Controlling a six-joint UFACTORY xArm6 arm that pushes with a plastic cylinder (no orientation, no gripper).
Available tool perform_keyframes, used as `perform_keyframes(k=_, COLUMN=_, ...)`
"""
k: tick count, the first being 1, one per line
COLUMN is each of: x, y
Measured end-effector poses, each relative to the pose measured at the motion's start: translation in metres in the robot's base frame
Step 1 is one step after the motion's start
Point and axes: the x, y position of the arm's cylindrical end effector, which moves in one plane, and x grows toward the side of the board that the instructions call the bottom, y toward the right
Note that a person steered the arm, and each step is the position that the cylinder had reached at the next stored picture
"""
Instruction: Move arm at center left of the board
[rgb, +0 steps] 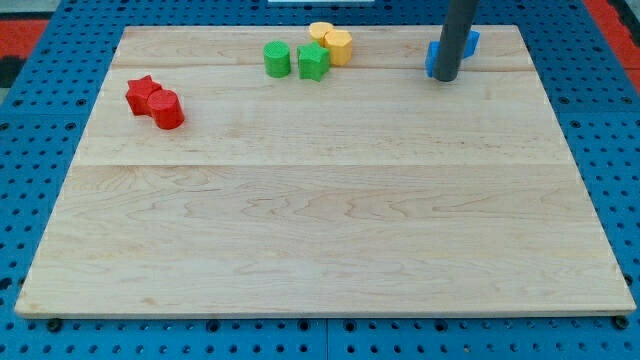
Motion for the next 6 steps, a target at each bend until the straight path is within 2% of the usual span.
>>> perform_keyframes(k=1, x=0.059, y=-0.026)
perform_keyframes(k=2, x=0.122, y=-0.09)
perform_keyframes(k=3, x=0.166, y=-0.193)
perform_keyframes(k=4, x=0.17, y=-0.28)
perform_keyframes(k=6, x=0.157, y=-0.407)
